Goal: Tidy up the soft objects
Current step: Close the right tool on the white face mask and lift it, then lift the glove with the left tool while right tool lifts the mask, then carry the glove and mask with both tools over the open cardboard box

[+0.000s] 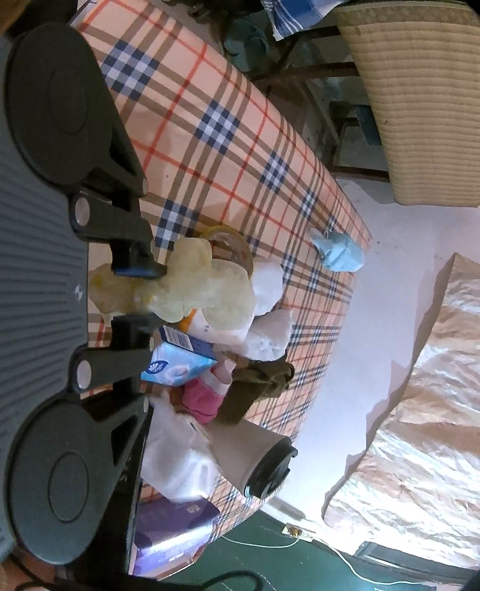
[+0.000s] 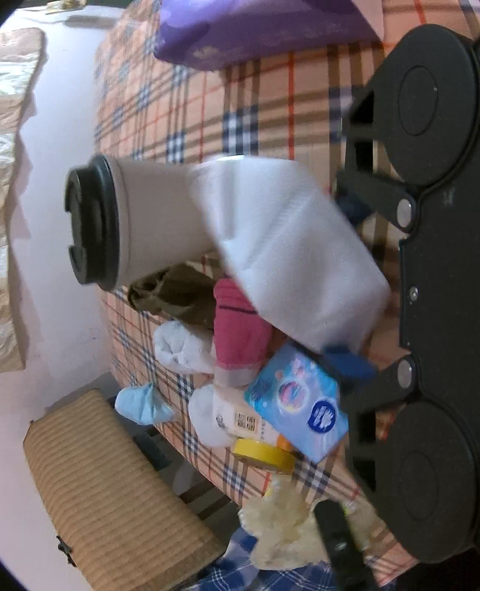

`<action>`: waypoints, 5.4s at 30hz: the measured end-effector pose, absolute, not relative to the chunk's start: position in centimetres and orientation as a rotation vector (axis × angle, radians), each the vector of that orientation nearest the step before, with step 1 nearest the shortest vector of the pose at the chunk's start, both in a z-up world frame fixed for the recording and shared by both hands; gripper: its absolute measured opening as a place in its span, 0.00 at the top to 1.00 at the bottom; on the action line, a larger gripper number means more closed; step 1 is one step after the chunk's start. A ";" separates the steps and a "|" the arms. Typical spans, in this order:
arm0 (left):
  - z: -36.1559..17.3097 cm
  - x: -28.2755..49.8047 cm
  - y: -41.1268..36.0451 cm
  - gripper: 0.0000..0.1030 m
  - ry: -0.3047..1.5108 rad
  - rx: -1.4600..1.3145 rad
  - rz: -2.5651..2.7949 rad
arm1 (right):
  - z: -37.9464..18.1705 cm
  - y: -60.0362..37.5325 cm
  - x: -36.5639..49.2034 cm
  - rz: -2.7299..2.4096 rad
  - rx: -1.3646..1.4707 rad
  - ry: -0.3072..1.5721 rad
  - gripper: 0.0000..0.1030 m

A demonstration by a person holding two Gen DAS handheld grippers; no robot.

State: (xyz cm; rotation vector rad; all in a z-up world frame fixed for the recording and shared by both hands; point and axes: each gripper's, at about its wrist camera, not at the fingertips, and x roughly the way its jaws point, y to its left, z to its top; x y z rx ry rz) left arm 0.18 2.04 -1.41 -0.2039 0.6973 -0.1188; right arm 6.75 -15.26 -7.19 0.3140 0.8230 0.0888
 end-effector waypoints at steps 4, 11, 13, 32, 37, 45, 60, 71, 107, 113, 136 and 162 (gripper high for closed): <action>-1.0 0.2 1.8 0.80 0.693 -0.215 -0.132 | -6.1 -16.7 5.7 0.125 0.330 0.801 0.59; -0.1 0.0 1.0 0.80 0.681 -0.206 -0.156 | -3.5 -16.5 3.3 0.210 0.248 0.742 0.60; 0.2 0.0 0.7 0.80 0.674 -0.205 -0.165 | -2.7 -16.3 2.9 0.235 0.236 0.729 0.60; 0.5 -0.1 0.3 0.80 0.673 -0.203 -0.171 | -5.0 -14.3 6.3 0.215 0.217 0.811 0.12; 0.4 -0.1 0.8 0.80 0.675 -0.214 -0.158 | -5.7 -13.7 7.6 0.257 0.308 0.837 0.12; 0.3 -0.1 1.0 0.80 0.676 -0.216 -0.153 | -5.9 -14.2 8.8 0.269 0.410 0.804 0.35; 2.0 0.4 0.6 0.80 0.647 -0.197 -0.160 | 1.0 -14.7 4.8 0.247 0.239 0.633 0.47; 4.7 1.8 0.5 0.80 0.619 -0.163 -0.151 | 5.0 -15.1 5.4 0.230 0.207 0.579 0.47; 7.5 4.7 -7.1 0.80 0.609 -0.073 -0.276 | 8.6 -24.2 4.1 0.057 0.253 0.523 0.47; 7.2 4.7 -8.6 0.80 0.614 -0.064 -0.310 | 8.2 -25.9 3.6 0.024 0.266 0.523 0.47; 5.9 4.6 -14.5 0.80 0.648 -0.042 -0.433 | 6.9 -30.6 0.8 -0.087 0.305 0.536 0.47; 4.3 4.6 -20.1 0.80 0.685 0.009 -0.544 | 4.6 -36.2 -1.9 -0.197 0.371 0.554 0.47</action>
